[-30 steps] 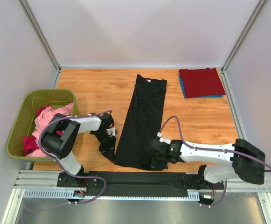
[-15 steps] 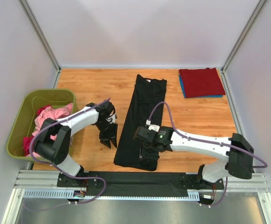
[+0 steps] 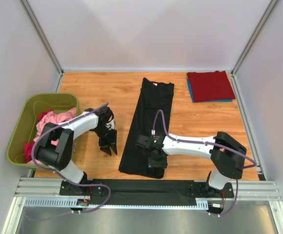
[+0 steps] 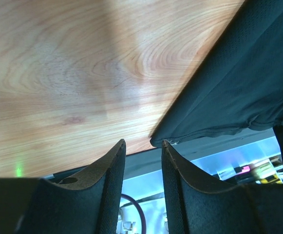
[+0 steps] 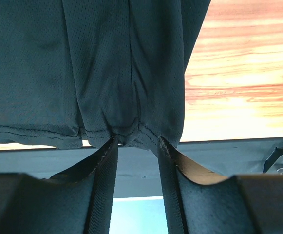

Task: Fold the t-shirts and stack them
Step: Fold the tshirt

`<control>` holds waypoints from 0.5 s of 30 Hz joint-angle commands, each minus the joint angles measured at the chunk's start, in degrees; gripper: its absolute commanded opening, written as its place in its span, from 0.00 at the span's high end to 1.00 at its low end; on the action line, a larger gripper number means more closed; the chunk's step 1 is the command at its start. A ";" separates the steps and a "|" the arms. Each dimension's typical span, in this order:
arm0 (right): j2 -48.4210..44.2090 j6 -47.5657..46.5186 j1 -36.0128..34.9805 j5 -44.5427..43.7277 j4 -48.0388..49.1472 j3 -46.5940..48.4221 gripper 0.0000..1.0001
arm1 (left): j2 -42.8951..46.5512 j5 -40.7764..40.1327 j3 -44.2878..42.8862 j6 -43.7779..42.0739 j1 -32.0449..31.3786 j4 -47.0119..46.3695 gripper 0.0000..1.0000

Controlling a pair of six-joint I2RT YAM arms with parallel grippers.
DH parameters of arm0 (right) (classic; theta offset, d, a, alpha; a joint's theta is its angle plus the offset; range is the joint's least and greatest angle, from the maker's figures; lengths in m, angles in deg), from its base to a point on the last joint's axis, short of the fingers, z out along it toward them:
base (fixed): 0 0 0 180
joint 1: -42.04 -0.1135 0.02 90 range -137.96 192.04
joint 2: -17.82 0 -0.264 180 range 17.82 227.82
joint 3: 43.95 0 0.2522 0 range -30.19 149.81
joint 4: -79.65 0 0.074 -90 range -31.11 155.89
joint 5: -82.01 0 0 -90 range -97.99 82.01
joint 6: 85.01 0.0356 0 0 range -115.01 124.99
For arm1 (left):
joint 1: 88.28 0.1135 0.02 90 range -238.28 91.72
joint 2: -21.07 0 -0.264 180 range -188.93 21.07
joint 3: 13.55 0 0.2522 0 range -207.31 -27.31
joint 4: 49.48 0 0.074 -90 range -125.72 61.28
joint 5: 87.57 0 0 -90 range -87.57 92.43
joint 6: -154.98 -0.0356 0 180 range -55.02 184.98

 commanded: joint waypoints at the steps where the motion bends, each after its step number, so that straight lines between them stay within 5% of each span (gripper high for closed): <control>1: 0.23 -1.27 0.23 -1.49 0.51 1.59 0.61 | 0.01 1.68 0.35 -0.77 -0.08 -0.85 0.58; 15: 2.51 -1.53 0.23 1.41 5.88 1.41 0.64 | 0.27 0.89 0.97 -1.29 -0.08 -0.94 0.59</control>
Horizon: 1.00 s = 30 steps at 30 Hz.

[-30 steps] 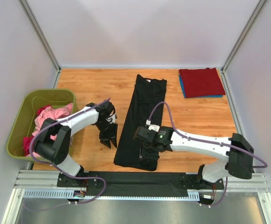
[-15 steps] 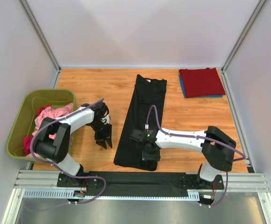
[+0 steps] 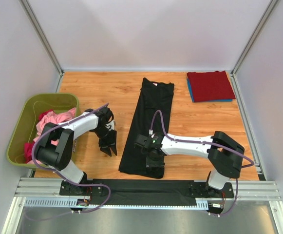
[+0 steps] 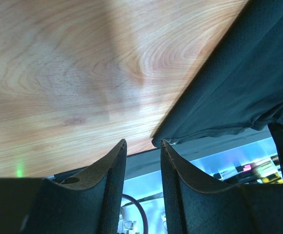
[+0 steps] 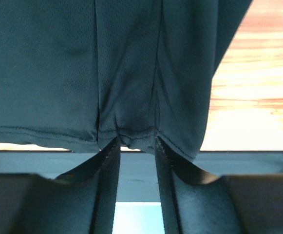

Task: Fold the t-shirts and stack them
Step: Fold the tshirt

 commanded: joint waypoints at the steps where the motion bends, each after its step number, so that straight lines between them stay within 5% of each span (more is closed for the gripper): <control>1: 1.48 -0.87 0.08 0.18 2.16 1.61 0.66 | 0.27 0.35 -0.02 -1.01 -0.08 -0.15 0.59; 17: 3.51 -0.79 0.08 0.97 4.10 0.64 0.62 | 1.68 0.52 0.68 -0.31 -0.08 0.20 0.59; 20: 3.60 -0.70 0.17 0.89 4.36 0.38 0.70 | 2.38 0.08 0.42 -0.48 -0.08 0.38 0.60; 24: 2.19 -1.57 0.08 -0.08 2.88 1.69 1.00 | 2.39 0.17 0.25 0.13 -0.08 0.29 0.60; 30: 1.75 -3.86 -0.27 0.53 0.67 7.04 1.00 | 1.68 -1.77 0.15 0.65 -0.08 0.56 0.56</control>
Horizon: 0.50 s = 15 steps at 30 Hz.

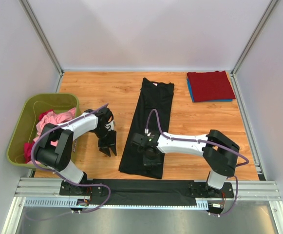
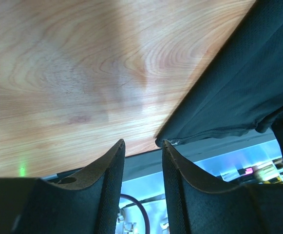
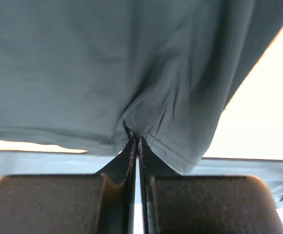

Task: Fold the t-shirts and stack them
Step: Fold the tshirt

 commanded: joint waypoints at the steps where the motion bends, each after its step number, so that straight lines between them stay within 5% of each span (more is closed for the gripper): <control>1: -1.18 -1.92 -0.42 -0.06 -0.51 4.78 1.00 | 0.94 -0.72 -0.13 0.57 -0.08 0.36 0.56; 10: 3.48 -2.01 -2.18 1.88 0.37 6.72 0.99 | -0.38 -0.54 -0.13 0.66 -0.08 0.27 0.56; 15: 2.70 -2.01 -2.54 1.88 -1.03 6.55 0.87 | 0.84 0.60 -0.04 -0.22 -0.08 0.27 0.54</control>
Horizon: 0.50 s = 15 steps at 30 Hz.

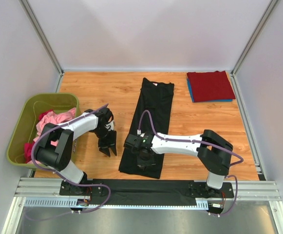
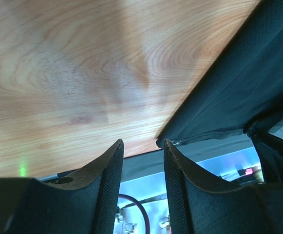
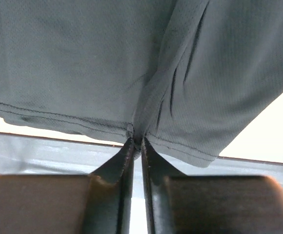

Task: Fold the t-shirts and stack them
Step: Fold the tshirt

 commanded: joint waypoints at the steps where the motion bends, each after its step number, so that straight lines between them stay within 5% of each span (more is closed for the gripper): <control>1: -1.44 -0.52 -0.33 0.17 -1.49 0.62 0.83 | 1.33 1.45 -0.04 -0.72 -0.08 0.31 0.53; 6: -9.50 0.44 -0.33 0.61 -3.96 0.01 0.66 | 3.00 4.44 -0.92 -2.75 -1.83 0.49 0.45; 15: -20.60 6.42 2.48 6.06 6.84 -19.21 0.65 | 4.06 7.87 2.86 -2.31 -3.24 -1.97 0.46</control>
